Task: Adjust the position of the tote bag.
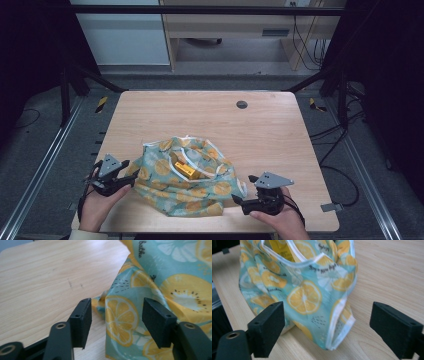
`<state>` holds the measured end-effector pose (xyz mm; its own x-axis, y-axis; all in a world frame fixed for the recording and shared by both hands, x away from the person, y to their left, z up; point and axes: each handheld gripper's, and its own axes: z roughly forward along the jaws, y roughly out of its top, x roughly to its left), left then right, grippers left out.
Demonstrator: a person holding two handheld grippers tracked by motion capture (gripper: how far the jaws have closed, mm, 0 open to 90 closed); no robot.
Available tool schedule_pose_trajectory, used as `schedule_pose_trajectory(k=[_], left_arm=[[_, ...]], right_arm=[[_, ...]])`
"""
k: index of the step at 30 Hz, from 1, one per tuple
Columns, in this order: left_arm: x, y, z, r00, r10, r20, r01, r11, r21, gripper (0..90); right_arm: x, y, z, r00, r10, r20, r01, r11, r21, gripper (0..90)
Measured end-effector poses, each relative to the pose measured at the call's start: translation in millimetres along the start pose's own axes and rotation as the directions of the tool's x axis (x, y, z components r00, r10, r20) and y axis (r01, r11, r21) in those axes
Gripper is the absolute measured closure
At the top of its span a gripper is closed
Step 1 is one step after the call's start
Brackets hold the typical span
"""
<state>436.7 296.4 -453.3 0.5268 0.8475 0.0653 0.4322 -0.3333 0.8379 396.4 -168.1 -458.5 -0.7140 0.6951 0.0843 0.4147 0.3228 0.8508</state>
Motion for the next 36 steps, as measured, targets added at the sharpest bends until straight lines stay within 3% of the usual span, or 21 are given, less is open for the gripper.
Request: schedule_pose_trajectory(k=[4,6,9,13,16,19,21,28,30,31,32,36], left_arm=[[-9.4,4.9,-6.9,0.9994,0.019,0.028,-0.018,0.9989,-0.042,36.0],[-11.2,5.3,-6.5,0.9992,0.026,0.029,-0.025,0.9988,-0.042,34.2],[-14.5,5.1,-3.4,0.9968,0.068,0.042,-0.067,0.9977,-0.007,32.8],[-18.3,6.7,-3.9,0.9964,0.056,0.064,-0.055,0.9983,-0.02,30.2],[-27.4,8.9,-6.4,0.9942,0.075,0.077,-0.073,0.9969,-0.03,28.6],[-33.4,10.5,-11.8,0.9953,0.09,0.036,-0.089,0.9955,-0.033,28.7],[-32.7,10.1,-14.1,0.9973,0.073,0.013,-0.072,0.9965,-0.043,28.7],[-29.0,10.1,-16.8,0.9985,0.05,0.02,-0.049,0.9969,-0.062,28.8],[-31.9,11.3,-17.0,0.9982,0.049,0.034,-0.046,0.9962,-0.073,28.4],[-31.9,11.3,-17.0,0.9982,0.049,0.034,-0.046,0.9962,-0.073,28.2],[-32.7,11.8,-17.2,0.9981,0.051,0.035,-0.049,0.996,-0.075,28.1],[-33.0,12.0,-17.7,0.9982,0.049,0.035,-0.046,0.9959,-0.078,28.0]], right_arm=[[1.2,9.7,-6.9,0.9999,0.008,-0.01,-0.009,0.9981,-0.061,12.5],[-1.1,16.8,-6.2,0.9999,0.007,-0.008,-0.008,0.9975,-0.071,14.3],[-4.2,25.8,-4.1,1.0,0.008,-0.004,-0.008,0.9975,-0.07,19.3],[-7.9,45.5,3.6,0.9995,-0.016,0.025,0.017,0.9992,-0.037,25.8],[-9.0,57.3,11.0,0.9993,-0.02,0.033,0.021,0.9993,-0.03,26.6],[-12.9,69.2,22.3,0.9985,-0.033,0.043,0.034,0.9994,-0.012,28.0],[-15.3,71.5,25.6,0.9983,-0.034,0.048,0.034,0.9994,-0.004,29.4],[-41.2,85.2,55.2,0.9975,-0.027,0.066,0.023,0.9978,0.062,34.4],[-50.2,90.5,72.1,0.998,-0.029,0.056,0.023,0.9946,0.101,37.1],[-50.2,90.5,72.1,0.998,-0.029,0.056,0.023,0.9946,0.101,37.1],[-55.4,93.1,84.3,0.9993,-0.004,0.036,0.0,0.9929,0.119,38.6],[-59.5,96.4,103.3,0.9997,0.008,0.025,-0.012,0.9861,0.166,40.4]])
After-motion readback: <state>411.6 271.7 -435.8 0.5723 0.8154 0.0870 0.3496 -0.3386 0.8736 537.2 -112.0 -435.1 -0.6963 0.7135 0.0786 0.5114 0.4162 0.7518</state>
